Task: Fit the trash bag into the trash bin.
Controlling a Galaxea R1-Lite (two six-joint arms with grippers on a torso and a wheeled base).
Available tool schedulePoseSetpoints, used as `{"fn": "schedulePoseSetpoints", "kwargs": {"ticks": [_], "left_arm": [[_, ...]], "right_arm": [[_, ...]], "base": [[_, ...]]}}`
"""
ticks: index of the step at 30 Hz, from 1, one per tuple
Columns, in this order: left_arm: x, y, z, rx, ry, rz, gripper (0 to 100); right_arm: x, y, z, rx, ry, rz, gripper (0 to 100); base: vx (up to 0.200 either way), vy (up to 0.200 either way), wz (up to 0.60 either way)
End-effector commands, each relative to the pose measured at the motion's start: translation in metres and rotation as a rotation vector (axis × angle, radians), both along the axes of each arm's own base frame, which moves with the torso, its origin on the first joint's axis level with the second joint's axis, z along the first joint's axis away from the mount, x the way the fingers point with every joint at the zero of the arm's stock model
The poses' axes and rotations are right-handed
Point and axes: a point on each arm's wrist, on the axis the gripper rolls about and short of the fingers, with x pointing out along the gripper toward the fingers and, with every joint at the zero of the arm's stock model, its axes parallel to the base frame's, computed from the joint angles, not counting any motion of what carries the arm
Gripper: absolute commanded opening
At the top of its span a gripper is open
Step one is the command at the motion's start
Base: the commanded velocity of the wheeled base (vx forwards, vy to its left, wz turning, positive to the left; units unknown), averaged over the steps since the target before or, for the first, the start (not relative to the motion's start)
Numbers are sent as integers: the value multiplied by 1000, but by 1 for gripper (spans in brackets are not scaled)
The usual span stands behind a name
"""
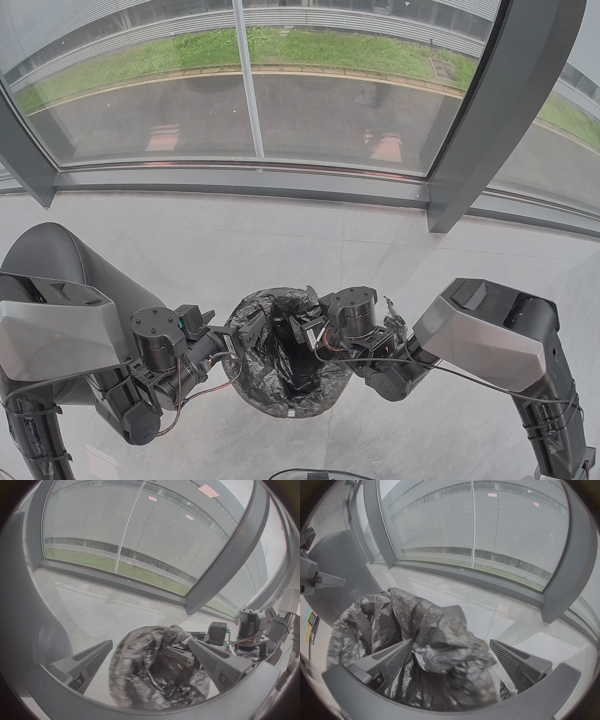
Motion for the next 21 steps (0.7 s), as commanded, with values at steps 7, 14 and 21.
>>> {"fn": "schedulePoseSetpoints", "kwargs": {"ticks": [7, 14, 21], "left_arm": [[-31, 5, 28, -75, -10, -22, 100], [-37, 12, 31, -79, -5, -11, 100], [-46, 20, 54, -145, -62, -1, 100]], "right_arm": [[-63, -18, 60, 128, -27, 40, 100], [-65, -37, 56, 118, -6, 4, 100], [-49, -67, 48, 152, 24, -96, 100]], "base": [[0, 0, 0], [0, 0, 0], [0, 0, 0]]}}
